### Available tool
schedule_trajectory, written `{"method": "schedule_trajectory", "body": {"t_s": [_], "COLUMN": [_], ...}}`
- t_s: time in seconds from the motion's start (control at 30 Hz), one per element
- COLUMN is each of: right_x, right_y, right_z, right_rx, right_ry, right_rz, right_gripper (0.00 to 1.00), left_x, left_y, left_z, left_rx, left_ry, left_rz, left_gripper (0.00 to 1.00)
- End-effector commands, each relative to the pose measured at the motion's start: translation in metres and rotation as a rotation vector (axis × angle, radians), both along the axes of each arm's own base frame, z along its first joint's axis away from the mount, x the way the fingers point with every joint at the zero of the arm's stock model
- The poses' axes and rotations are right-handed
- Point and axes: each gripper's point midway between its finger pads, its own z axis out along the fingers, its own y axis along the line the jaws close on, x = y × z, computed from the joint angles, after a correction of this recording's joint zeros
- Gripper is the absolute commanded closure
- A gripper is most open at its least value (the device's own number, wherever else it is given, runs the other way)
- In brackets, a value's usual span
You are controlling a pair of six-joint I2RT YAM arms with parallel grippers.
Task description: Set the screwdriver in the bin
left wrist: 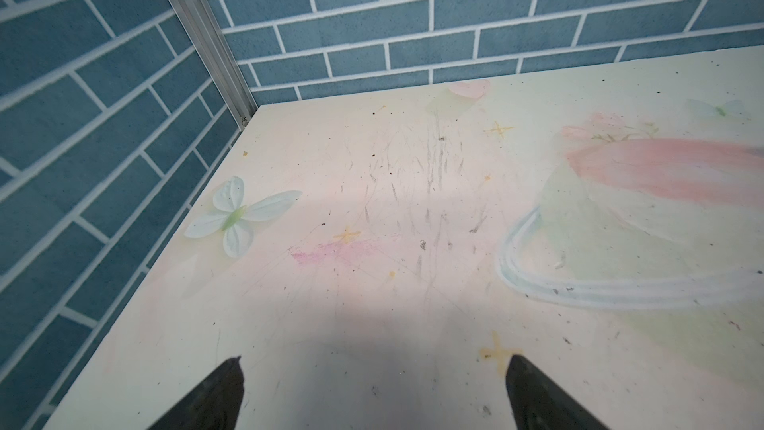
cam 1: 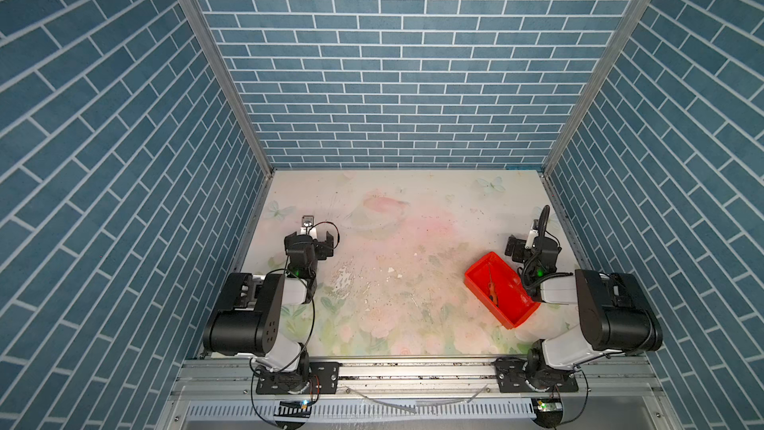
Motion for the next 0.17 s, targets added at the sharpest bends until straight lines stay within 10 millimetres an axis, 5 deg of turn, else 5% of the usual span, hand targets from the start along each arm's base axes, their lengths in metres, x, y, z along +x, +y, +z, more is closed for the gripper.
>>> {"method": "schedule_trajectory", "body": {"t_s": [0.0,0.13], "right_x": [0.0118,0.0116], "right_y": [0.0,0.0001], "right_z": [0.0164,0.0168], "right_rx": [0.008,0.008], "right_ry": [-0.056,-0.058], "right_rz": [0.003,0.003], "right_gripper": [0.01,0.01], "left_x": [0.0051,0.0049], "left_y": [0.0003,0.0001], "left_z": [0.0057,0.0067], "left_rx": [-0.01,-0.011], "left_ry": [-0.017,-0.022], "left_rz": [0.0,-0.001], "left_gripper": [0.0,0.0]}}
